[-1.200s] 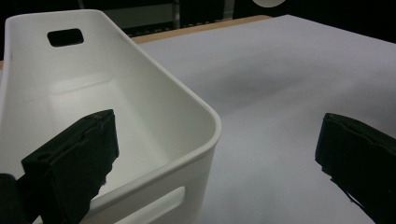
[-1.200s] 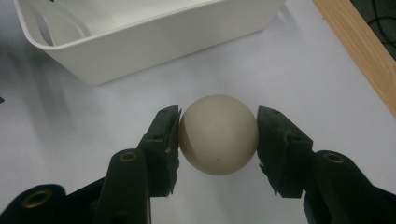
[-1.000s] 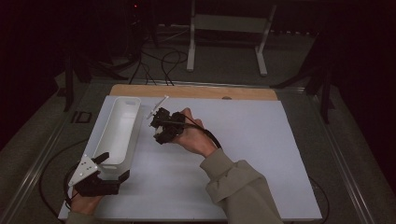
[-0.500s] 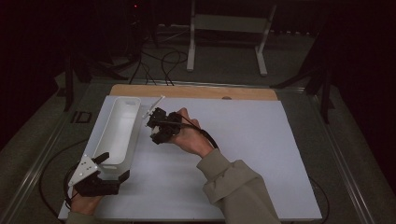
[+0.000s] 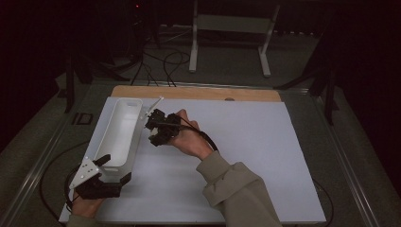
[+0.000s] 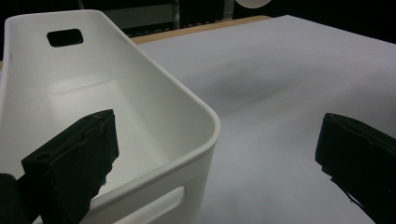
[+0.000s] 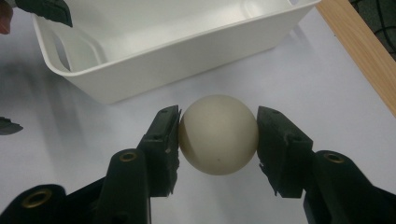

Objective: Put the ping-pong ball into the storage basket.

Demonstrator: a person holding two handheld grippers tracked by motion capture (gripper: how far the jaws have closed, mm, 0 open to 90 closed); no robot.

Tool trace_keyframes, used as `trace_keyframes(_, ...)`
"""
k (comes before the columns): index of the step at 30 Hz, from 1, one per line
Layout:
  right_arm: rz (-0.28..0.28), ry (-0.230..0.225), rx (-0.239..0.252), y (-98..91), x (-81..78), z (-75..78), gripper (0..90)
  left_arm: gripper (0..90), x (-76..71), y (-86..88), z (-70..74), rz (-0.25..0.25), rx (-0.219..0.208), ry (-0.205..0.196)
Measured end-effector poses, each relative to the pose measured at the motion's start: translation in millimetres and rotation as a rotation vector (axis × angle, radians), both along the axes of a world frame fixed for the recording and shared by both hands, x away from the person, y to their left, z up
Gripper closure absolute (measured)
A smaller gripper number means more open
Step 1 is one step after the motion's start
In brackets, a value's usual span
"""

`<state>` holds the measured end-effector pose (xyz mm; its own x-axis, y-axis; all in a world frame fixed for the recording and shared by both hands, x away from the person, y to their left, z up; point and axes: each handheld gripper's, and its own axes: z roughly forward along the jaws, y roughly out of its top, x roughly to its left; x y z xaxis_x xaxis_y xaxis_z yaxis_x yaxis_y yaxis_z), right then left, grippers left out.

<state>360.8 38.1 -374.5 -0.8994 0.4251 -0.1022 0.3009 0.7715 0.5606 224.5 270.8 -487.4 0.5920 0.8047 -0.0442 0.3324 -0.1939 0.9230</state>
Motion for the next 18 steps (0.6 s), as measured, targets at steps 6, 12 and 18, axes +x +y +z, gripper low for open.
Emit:
trace_keyframes(6,0.001,0.000,0.004,2.7,0.2,-0.2,50.0,0.1,0.0,0.0,-0.1,0.000,0.000,-0.001)
trace_keyframes(12,0.004,-0.004,0.012,7.1,-0.6,1.5,50.0,0.1,0.0,0.0,0.0,0.001,0.000,-0.001)
trace_keyframes(18,0.005,-0.005,0.018,10.2,-0.6,2.8,50.0,0.1,0.0,-0.1,-0.1,0.001,0.001,-0.002)
